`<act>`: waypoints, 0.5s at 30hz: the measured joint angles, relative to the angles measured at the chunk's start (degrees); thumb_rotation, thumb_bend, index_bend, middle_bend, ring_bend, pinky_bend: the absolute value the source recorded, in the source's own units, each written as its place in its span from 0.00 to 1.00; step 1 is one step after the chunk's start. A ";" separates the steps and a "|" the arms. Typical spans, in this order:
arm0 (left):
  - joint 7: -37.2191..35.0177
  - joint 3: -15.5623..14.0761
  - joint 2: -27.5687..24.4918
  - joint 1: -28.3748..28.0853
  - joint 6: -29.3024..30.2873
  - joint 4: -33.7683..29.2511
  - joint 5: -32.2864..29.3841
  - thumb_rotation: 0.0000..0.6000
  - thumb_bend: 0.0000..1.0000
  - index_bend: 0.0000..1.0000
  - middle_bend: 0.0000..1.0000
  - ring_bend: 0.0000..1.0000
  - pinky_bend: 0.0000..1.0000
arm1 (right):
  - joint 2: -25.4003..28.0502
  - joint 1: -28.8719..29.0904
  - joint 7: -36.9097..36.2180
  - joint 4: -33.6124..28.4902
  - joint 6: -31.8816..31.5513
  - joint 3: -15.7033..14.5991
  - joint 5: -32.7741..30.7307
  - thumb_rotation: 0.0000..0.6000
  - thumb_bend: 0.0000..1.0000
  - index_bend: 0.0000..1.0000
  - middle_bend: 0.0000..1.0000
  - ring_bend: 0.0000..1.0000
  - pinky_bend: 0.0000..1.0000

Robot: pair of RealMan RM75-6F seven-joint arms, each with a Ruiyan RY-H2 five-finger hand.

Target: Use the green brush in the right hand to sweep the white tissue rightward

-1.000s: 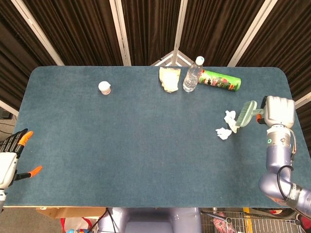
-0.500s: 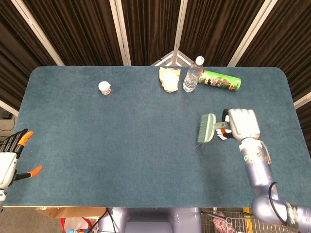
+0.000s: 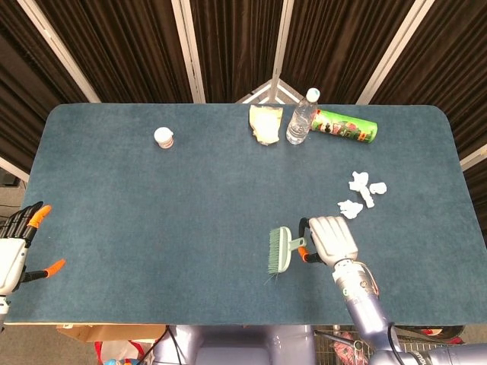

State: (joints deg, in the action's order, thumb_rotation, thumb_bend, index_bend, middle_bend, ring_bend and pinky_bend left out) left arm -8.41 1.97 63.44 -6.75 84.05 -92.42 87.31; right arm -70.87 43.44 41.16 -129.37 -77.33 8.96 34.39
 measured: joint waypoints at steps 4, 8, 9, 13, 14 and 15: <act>-0.03 -0.05 -0.02 0.06 0.11 -0.04 0.09 1.00 0.00 0.00 0.00 0.00 0.02 | -0.25 -0.75 0.11 3.08 -0.63 -1.44 -0.14 1.00 0.59 0.45 0.94 0.96 0.81; 0.28 -0.11 -0.03 -0.01 -0.11 -0.09 0.08 1.00 0.00 0.00 0.00 0.00 0.02 | 0.74 -1.00 3.41 5.15 -1.01 -3.93 -0.41 1.00 0.49 0.17 0.94 0.92 0.80; 0.36 -0.12 -0.02 -0.02 -0.12 -0.11 0.09 1.00 0.00 0.00 0.00 0.00 0.02 | 1.06 -1.06 4.52 5.53 -1.13 -4.68 -0.48 1.00 0.45 0.10 0.93 0.91 0.79; 0.83 -0.19 0.06 -0.04 -0.18 -0.27 0.14 1.00 0.00 0.00 0.00 0.00 0.02 | 2.49 -1.49 9.06 6.81 -2.18 -7.76 -1.38 1.00 0.35 0.00 0.91 0.88 0.76; 1.00 -0.21 0.07 -0.05 -0.21 -0.33 0.14 1.00 0.00 0.00 0.00 0.00 0.02 | 2.75 -1.61 9.80 7.02 -2.46 -8.29 -1.66 1.00 0.34 0.00 0.90 0.87 0.75; 1.08 -0.22 0.08 -0.05 -0.22 -0.35 0.14 1.00 0.00 0.00 0.00 0.00 0.02 | 3.09 -1.82 10.51 7.29 -2.89 -8.92 -1.99 1.00 0.33 0.00 0.89 0.86 0.74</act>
State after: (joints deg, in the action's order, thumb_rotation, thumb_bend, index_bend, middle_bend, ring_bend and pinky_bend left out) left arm -7.33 1.75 63.53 -6.80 83.83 -92.77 87.45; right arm -67.78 41.62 51.67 -122.08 -80.21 0.04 32.40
